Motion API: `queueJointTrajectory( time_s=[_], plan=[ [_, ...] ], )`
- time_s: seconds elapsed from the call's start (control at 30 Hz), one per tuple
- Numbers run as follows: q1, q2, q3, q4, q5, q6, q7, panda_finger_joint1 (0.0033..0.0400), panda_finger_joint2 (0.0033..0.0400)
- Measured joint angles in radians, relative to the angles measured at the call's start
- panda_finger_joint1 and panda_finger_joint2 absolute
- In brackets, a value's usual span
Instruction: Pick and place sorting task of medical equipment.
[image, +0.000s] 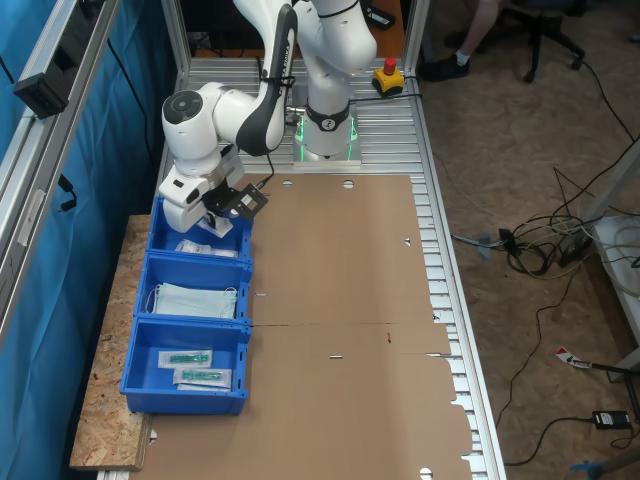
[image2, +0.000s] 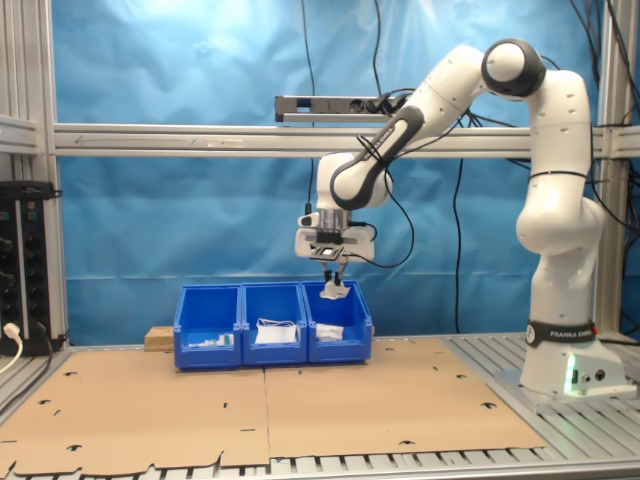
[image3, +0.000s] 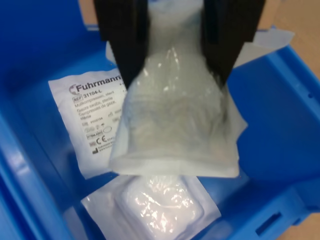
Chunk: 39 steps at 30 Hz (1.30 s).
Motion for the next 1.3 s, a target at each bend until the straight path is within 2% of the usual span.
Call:
queueJointTrajectory(
  time_s=[0.4,1.3],
  plan=[
    [-0.009,0.034,-0.039,0.012,0.000,0.006,0.000,0.0076,0.0076],
    [-0.009,0.055,-0.047,0.014,0.000,0.015,0.000,0.0076,0.0076]
  ],
)
